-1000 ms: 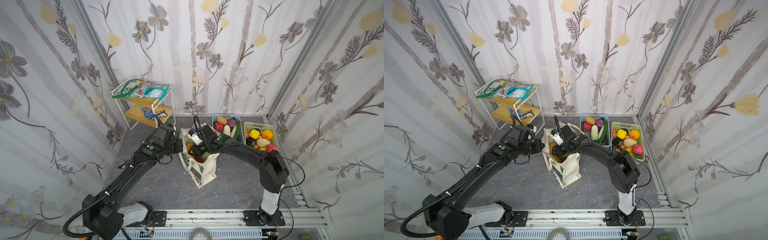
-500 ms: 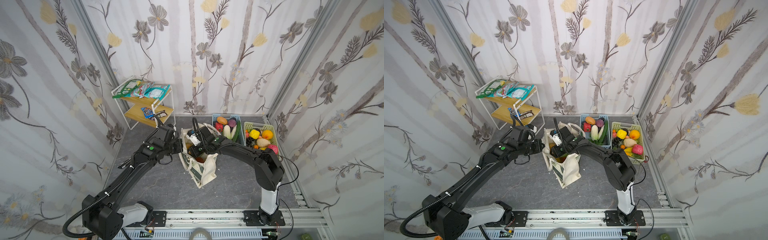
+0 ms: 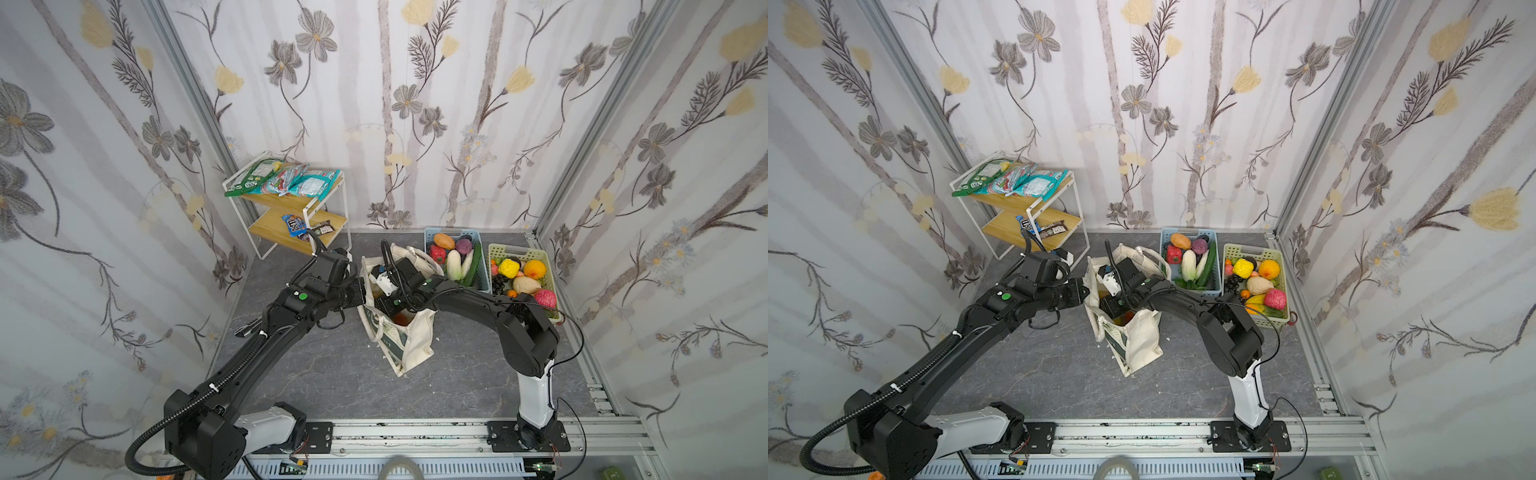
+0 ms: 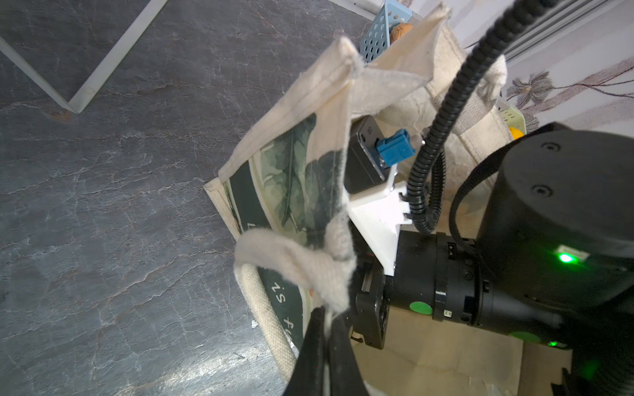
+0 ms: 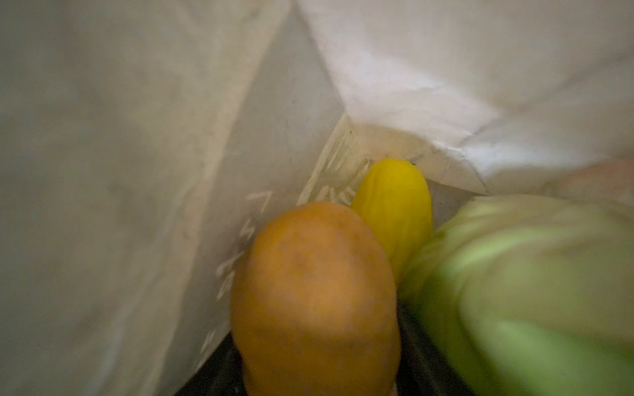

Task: Place the food into the grocery bag and tie it

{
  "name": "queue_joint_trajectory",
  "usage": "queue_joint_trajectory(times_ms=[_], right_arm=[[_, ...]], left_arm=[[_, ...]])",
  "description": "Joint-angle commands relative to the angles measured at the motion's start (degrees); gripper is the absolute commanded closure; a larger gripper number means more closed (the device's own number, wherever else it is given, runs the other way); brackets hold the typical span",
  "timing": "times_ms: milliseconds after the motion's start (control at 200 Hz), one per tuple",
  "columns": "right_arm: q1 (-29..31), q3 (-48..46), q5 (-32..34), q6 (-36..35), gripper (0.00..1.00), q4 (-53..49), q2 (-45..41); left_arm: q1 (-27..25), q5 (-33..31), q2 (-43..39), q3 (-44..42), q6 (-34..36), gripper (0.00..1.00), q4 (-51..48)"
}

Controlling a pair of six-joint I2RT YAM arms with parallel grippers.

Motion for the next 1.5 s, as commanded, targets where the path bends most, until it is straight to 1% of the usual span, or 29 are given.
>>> queue_joint_trajectory(times_ms=[0, 135, 250, 360, 450, 689, 899, 1389, 1499], right_arm=[[-0.01, -0.29, 1.28, 1.19, 0.42, 0.01, 1.4], [-0.01, -0.31, 1.42, 1.21, 0.4, 0.15, 2.07], [-0.01, -0.39, 1.61, 1.38, 0.34, 0.05, 2.29], [-0.01, -0.48, 2.39, 1.43, 0.26, 0.05, 2.07], [-0.01, -0.48, 2.6, 1.39, 0.23, -0.08, 1.75], [-0.09, -0.04, 2.57, 1.21, 0.18, -0.74, 0.32], [-0.01, -0.71, 1.7, 1.3, 0.14, -0.57, -3.44], [-0.09, -1.48, 0.72, 2.43, 0.13, -0.12, -10.49], [-0.06, -1.91, 0.76, 2.57, 0.11, 0.09, -11.94]], left_arm=[[-0.08, 0.44, 0.03, -0.04, -0.34, 1.0, -0.34], [-0.07, 0.44, 0.02, 0.04, -0.33, 1.0, -0.37], [-0.07, 0.35, -0.06, 0.02, -0.28, 1.0, -0.46], [-0.05, 0.35, -0.06, 0.22, -0.19, 1.0, -0.56], [-0.09, 0.42, 0.12, 0.39, -0.21, 1.0, -0.56], [-0.09, 0.53, 0.29, 0.64, -0.19, 1.0, -0.56], [-0.07, 0.7, 0.74, 0.75, -0.24, 1.0, -0.29], [-0.07, 0.35, -0.23, -0.47, -0.49, 1.0, -0.08], [-0.07, 0.29, -0.41, -0.65, -0.44, 1.0, -0.03]])
